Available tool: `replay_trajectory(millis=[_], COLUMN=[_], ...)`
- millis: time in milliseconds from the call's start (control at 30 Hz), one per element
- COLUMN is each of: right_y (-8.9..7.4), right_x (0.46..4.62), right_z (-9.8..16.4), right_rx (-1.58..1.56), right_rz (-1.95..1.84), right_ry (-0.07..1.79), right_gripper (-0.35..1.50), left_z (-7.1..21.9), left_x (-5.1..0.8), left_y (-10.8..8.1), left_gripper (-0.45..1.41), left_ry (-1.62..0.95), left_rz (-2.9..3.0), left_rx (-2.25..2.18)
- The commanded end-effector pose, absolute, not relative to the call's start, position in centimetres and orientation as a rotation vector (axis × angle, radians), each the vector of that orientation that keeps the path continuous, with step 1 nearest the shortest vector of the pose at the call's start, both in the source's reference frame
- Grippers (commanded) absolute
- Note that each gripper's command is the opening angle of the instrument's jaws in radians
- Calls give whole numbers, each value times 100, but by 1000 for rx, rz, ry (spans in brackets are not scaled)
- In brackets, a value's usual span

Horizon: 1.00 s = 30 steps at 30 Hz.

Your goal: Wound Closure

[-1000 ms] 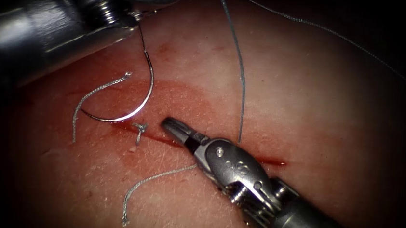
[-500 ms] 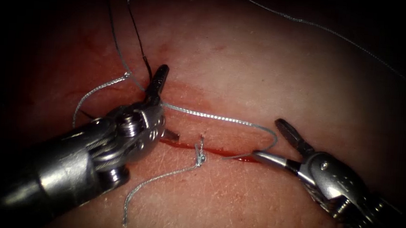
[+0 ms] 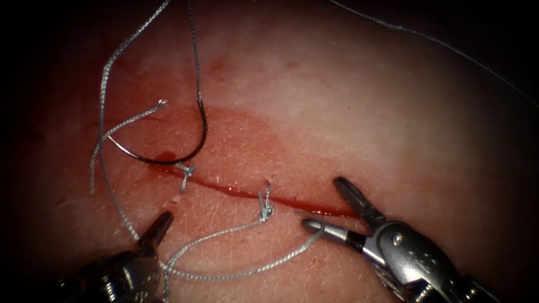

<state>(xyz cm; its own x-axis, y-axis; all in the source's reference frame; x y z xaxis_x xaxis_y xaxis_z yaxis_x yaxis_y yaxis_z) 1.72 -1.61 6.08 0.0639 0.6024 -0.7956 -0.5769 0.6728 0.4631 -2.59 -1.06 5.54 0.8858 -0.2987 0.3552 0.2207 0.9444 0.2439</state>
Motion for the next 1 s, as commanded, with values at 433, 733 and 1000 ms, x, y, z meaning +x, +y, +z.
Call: replay_trajectory(millis=[433,733,1000], right_y=[-154,-155,-156], right_x=[181,181,183], right_z=[604,604,604], right_rx=[30,33,36], right_rz=[894,899,905], right_ry=[1225,1225,1225], right_gripper=[116,116,116], left_z=[319,272,452], left_x=[-253,-249,-280], left_y=[47,-26,-62], left_gripper=[106,98,83], left_ry=[-984,-1013,-660], left_rz=[-470,-470,-554], left_rx=[-261,-102,69])
